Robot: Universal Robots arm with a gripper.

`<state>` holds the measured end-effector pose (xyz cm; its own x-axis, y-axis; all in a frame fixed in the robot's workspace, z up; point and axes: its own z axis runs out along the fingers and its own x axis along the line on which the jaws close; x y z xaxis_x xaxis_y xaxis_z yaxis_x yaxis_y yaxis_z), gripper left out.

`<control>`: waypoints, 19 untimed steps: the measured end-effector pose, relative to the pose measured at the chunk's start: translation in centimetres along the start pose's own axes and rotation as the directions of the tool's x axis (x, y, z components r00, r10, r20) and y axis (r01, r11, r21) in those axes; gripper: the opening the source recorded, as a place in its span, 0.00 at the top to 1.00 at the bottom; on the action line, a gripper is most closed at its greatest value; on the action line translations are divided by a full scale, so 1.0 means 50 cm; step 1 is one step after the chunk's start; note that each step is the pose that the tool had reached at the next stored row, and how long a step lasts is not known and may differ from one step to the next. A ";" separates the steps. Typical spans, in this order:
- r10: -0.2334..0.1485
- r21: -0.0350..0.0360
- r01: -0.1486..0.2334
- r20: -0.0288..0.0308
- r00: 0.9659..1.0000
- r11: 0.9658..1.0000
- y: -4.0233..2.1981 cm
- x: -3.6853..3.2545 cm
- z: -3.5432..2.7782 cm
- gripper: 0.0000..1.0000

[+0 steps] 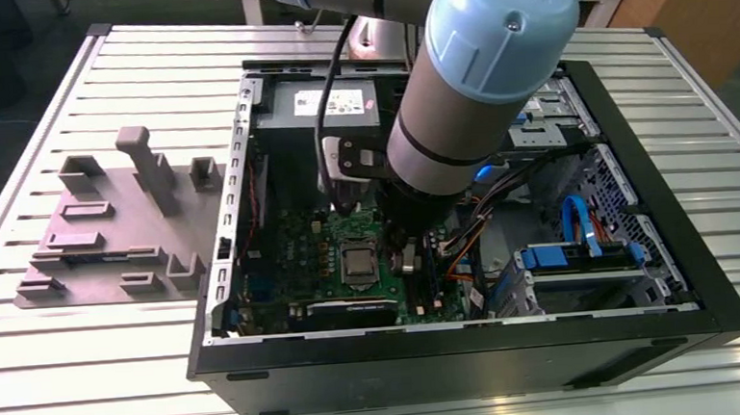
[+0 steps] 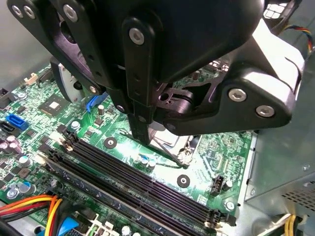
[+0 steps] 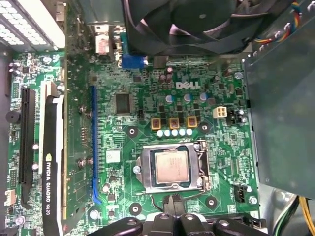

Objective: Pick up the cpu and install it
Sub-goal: 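Install the first cpu locking lever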

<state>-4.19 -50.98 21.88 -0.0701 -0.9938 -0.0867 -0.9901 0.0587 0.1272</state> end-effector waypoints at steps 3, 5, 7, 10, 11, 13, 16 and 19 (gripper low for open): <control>-0.013 -0.001 0.013 -0.005 1.000 1.000 -0.001 0.001 0.004 0.90; -0.020 -0.001 0.020 -0.008 1.000 1.000 -0.001 0.001 0.007 0.90; -0.026 -0.001 0.026 -0.011 1.000 1.000 -0.002 0.002 0.011 0.90; -0.031 -0.001 0.031 -0.014 0.999 1.000 -0.002 0.003 0.015 0.90; -0.033 -0.001 0.033 -0.016 0.999 0.999 -0.002 0.003 0.016 0.90; -0.036 -0.001 0.036 -0.020 0.999 0.999 -0.003 0.004 0.019 0.90; -0.041 -0.002 0.041 -0.026 0.999 0.999 -0.003 0.005 0.023 0.90; -0.046 -0.002 0.046 -0.031 0.998 0.999 -0.004 0.006 0.026 0.90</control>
<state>-4.19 -51.18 20.52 -0.0209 -0.9979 -0.0620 -0.9920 0.0130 0.1253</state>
